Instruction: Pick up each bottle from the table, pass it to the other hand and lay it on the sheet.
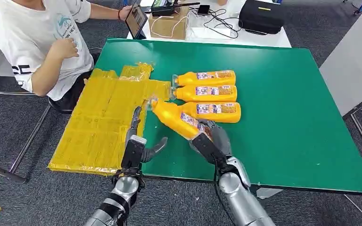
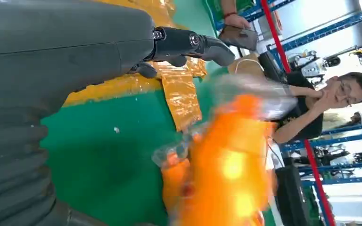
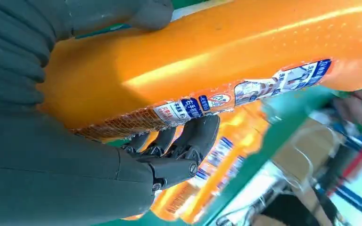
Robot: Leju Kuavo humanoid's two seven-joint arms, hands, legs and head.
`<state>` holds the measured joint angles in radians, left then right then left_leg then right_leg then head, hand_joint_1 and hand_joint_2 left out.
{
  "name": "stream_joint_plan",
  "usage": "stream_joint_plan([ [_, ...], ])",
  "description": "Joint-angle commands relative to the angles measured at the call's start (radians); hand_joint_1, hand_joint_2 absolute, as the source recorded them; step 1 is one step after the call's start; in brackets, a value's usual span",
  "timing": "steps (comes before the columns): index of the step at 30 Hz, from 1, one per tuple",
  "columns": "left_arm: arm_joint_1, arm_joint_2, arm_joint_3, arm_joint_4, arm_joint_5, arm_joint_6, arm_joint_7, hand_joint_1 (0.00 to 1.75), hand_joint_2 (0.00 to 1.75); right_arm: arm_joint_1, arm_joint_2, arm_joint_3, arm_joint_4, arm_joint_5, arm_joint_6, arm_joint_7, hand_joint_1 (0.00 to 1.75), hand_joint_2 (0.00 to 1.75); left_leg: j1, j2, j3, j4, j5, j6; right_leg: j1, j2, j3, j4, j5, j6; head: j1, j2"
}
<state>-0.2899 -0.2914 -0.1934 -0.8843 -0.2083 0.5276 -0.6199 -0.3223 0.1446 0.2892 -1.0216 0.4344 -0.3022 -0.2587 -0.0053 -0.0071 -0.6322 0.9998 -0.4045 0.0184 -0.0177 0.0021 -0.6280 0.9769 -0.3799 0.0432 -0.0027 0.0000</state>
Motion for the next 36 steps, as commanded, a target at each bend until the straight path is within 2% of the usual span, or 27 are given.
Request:
stream_joint_plan([
  [1,-0.049,0.044,0.033,0.058,-0.01,0.003,0.008,0.0,1.75,-0.008,0.033,-0.006,-0.04,-0.032,-0.017,-0.015,1.75,1.75,0.0,0.002,0.002,-0.001,-0.001,-0.001,0.0,0.001,0.002,-0.001,-0.001,-0.001,0.0,0.0],
  [7,-0.049,0.042,0.032,0.058,-0.011,0.004,0.008,0.0,1.75,-0.009,0.031,-0.006,-0.038,-0.035,-0.018,-0.017,1.75,1.75,0.002,0.002,0.007,0.001,-0.004,-0.002,0.002,0.001,0.007,0.0,-0.003,-0.002,0.0,0.0],
  [8,-0.049,0.044,0.031,0.057,-0.006,-0.015,0.013,0.0,1.75,-0.009,0.034,-0.005,-0.037,-0.056,-0.022,-0.029,1.75,1.75,0.001,0.001,0.003,0.0,-0.002,-0.001,0.001,0.001,0.003,0.0,-0.001,-0.002,0.0,0.0],
  [15,-0.049,0.042,0.014,0.011,0.062,-0.155,0.045,0.0,1.75,-0.041,0.061,0.03,0.038,-0.083,-0.036,-0.048,1.75,1.75,0.001,0.003,0.005,0.001,-0.003,-0.002,0.001,0.002,0.005,0.0,-0.002,-0.002,0.0,0.0],
  [17,-0.05,0.042,0.001,-0.008,0.103,-0.221,0.071,0.0,1.75,-0.054,0.066,0.047,0.067,-0.094,-0.035,-0.06,1.75,1.75,0.002,0.004,0.008,0.001,-0.005,-0.003,0.003,0.003,0.007,0.001,-0.003,-0.003,0.0,0.0],
  [18,-0.052,0.044,-0.007,-0.015,0.145,-0.29,0.09,0.0,1.75,-0.061,0.068,0.056,0.079,-0.102,-0.034,-0.066,1.75,1.75,0.001,0.002,0.004,0.001,-0.003,-0.002,0.002,0.001,0.004,0.0,-0.002,-0.002,0.0,0.0],
  [20,-0.056,0.049,-0.015,-0.025,0.228,-0.396,0.104,0.0,1.75,-0.076,0.072,0.072,0.103,-0.12,-0.027,-0.077,1.75,1.75,0.002,0.003,0.006,0.001,-0.004,-0.002,0.003,0.002,0.006,0.001,-0.003,-0.003,0.0,0.0],
  [21,-0.06,0.051,-0.019,-0.026,0.249,-0.424,0.113,0.0,1.75,-0.082,0.074,0.077,0.112,-0.127,-0.027,-0.081,1.75,1.75,0.001,0.002,0.003,0.0,-0.002,-0.001,0.001,0.002,0.003,0.0,-0.001,-0.002,0.0,0.0],
  [24,-0.08,0.057,-0.031,-0.012,0.323,-0.52,0.148,0.0,1.75,-0.096,0.082,0.088,0.14,-0.15,-0.019,-0.092,1.75,1.75,0.002,0.002,0.006,0.002,-0.004,-0.002,0.003,0.002,0.007,0.0,-0.003,-0.003,0.0,0.0],
  [25,-0.083,0.058,-0.034,-0.01,0.323,-0.521,0.148,0.0,1.75,-0.097,0.083,0.088,0.142,-0.153,-0.02,-0.094,1.75,1.75,0.001,0.001,0.003,0.0,-0.001,-0.001,0.001,0.001,0.003,0.0,-0.001,-0.001,0.0,0.0],
  [36,-0.093,0.057,-0.04,-0.002,0.332,-0.528,0.153,0.0,1.75,-0.095,0.088,0.095,0.146,-0.16,-0.015,-0.101,1.75,1.75,0.001,0.0,0.002,0.0,-0.001,-0.001,0.001,0.0,0.002,0.0,-0.001,-0.001,0.0,0.0],
])
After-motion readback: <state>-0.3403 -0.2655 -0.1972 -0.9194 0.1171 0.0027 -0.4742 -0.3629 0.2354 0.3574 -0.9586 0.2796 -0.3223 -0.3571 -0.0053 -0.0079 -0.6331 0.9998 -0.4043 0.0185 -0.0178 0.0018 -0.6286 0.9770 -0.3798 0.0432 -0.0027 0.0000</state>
